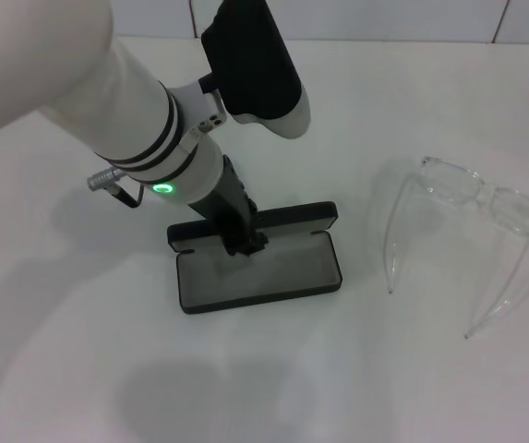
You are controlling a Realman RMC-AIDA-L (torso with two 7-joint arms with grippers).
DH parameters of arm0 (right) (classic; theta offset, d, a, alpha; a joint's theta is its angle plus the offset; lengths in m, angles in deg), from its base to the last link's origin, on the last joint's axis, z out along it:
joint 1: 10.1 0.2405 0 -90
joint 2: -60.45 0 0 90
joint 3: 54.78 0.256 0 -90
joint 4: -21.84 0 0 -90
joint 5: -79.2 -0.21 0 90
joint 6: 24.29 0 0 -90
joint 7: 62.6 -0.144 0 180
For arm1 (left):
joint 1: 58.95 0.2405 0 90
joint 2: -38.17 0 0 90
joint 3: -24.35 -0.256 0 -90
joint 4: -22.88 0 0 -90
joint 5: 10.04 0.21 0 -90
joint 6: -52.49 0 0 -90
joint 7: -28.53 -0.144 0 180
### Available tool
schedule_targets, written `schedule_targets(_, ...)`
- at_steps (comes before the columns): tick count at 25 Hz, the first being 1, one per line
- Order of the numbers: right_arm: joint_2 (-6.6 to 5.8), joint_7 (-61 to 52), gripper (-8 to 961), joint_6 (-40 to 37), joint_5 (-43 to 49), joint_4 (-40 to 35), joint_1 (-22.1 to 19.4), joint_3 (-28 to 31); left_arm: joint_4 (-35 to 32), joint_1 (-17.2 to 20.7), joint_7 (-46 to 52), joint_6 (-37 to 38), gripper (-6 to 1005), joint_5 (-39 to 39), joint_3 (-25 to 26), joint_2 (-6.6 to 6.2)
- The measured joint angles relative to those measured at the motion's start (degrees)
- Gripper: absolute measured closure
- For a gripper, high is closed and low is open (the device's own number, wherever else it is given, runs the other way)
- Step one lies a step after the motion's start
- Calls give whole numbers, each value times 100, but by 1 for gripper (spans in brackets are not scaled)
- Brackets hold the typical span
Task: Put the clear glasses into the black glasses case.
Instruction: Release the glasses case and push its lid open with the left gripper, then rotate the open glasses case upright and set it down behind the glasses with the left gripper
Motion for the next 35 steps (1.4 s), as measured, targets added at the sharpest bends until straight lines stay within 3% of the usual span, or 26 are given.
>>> schedule_targets(9, -1, 163, 157, 31, -6, 148, -26, 94, -143, -2, 22, 33, 674, -21, -258, 3)
schedule_targets(18, -3, 227, 157, -68, -81, 218, -288, 539, -1051, 167, -76, -11, 868, 27, -606, 5)
schedule_targets(25, 17, 240, 157, -77, -113, 217, -412, 593, -1889, 665, -216, -424, 885, 216, -1421, 23)
schedule_targets(30, 23, 240, 158, -91, -154, 215, -433, 596, -1841, 815, 17, -992, 893, 626, -2068, 40)
schedule_targets(35, 24, 240, 158, -93, -157, 215, -415, 599, -1650, 878, 116, -1442, 901, 684, -2345, 47)
